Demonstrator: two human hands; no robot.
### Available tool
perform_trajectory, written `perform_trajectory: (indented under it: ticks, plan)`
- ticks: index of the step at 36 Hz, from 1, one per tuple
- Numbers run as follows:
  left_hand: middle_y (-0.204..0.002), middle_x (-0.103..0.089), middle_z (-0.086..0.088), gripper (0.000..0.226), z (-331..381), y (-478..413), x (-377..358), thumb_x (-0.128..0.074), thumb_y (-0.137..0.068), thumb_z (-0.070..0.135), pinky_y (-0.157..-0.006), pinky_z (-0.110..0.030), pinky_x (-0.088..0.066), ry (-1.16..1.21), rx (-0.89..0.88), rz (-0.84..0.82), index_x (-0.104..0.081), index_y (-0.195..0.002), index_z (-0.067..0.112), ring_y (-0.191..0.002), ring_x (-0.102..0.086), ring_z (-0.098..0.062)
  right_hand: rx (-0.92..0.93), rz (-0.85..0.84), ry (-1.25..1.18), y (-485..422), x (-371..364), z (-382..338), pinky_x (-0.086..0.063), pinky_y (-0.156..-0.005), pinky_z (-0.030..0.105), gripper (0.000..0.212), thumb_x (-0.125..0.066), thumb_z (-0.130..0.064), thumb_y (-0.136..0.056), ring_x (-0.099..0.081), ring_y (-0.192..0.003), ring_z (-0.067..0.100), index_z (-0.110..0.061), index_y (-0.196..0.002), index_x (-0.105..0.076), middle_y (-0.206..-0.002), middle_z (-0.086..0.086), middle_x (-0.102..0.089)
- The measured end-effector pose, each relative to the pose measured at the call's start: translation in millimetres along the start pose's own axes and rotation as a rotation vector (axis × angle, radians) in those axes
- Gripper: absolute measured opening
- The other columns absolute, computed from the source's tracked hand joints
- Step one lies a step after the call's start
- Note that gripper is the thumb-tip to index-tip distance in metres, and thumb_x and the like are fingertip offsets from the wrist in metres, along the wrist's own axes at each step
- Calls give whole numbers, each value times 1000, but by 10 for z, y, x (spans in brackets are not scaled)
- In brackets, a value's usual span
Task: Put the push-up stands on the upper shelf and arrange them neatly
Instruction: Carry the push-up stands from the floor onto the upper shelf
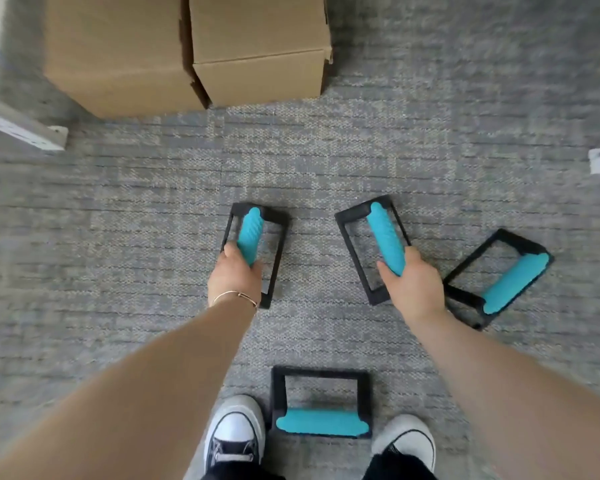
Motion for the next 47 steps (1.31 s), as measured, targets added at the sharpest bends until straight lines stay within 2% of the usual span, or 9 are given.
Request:
perform_trajectory:
  ticks: [10,14,18,24,29,32,36,39,47]
  plan:
    - [-102,-60,-9,45,788,1511,1547,-54,-92,42,-65,-36,-47,100,-141,8,-41,-123,13,-80,-58,-27,1,3,-199,1160,1872,-690,-33,-42,25,33,-64,-46,-86,-50,-48,10,-15,-88,-51,-59,-3,-53]
    - [-95,-60,-4,47,1145,2329,2572,-54,-90,46,-60,-35,-51,183,-164,65,-41,-124,15,-69,-59,-20,13,-16,-287,1803,3014,-1042,-29,-42,23,30,-64,-43,-87,-48,-48,12,-18,-86,-49,-59,-4,-50]
    - [-93,-60,0,49,1457,3121,3657,-53,-89,51,-64,-41,-58,264,-196,108,-42,-124,18,-71,-62,-17,27,28,-363,2399,4185,-1352,-36,-46,32,39,-56,-51,-89,-52,-52,20,-13,-83,-51,-60,1,-52]
    - [-90,-61,2,38,1918,4148,5120,-49,-91,52,-61,-33,-48,397,-299,233,-48,-111,21,-72,-59,-13,96,113,-480,3124,5792,-1832,-46,-47,40,41,-48,-54,-92,-56,-54,28,-14,-79,-51,-63,8,-54]
    - [-80,-57,6,34,2283,4819,6011,-47,-92,52,-66,-37,-52,521,-320,334,-50,-105,20,-71,-58,-15,217,247,-533,3640,6886,-2167,-33,-47,26,32,-49,-49,-94,-50,-56,12,-19,-83,-51,-63,-2,-51]
    - [-77,-54,8,30,2468,5099,6413,-47,-92,51,-67,-41,-54,577,-360,400,-50,-99,21,-69,-57,-15,261,298,-587,3805,7360,-2290,-32,-47,23,32,-50,-48,-94,-50,-57,10,-18,-85,-52,-66,-2,-53]
    - [-76,-56,6,32,2654,5336,6842,-47,-93,49,-67,-41,-54,641,-412,472,-51,-102,19,-71,-60,-19,328,391,-604,3895,7909,-2444,-40,-50,31,33,-50,-50,-92,-56,-62,18,-18,-87,-56,-68,2,-58]
    - [-78,-58,5,33,2779,5411,7146,-47,-93,47,-65,-39,-54,676,-440,538,-51,-105,17,-69,-59,-16,359,449,-602,3904,8293,-2577,-34,-47,29,33,-50,-49,-93,-54,-57,14,-18,-84,-56,-67,1,-58]
    - [-77,-58,3,33,3199,5110,7930,-42,-92,53,-65,-39,-53,591,-433,640,-46,-96,20,-67,-59,-20,338,564,-668,3513,9112,-3068,-34,-48,28,37,-50,-47,-93,-52,-57,16,-12,-81,-55,-67,3,-57]
Point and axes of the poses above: each hand's wrist, its own y-axis away from the middle knuckle, its own x-axis out of the back of the hand, z = x × y, the point moved 5 cm from there along -y, towards the middle knuckle
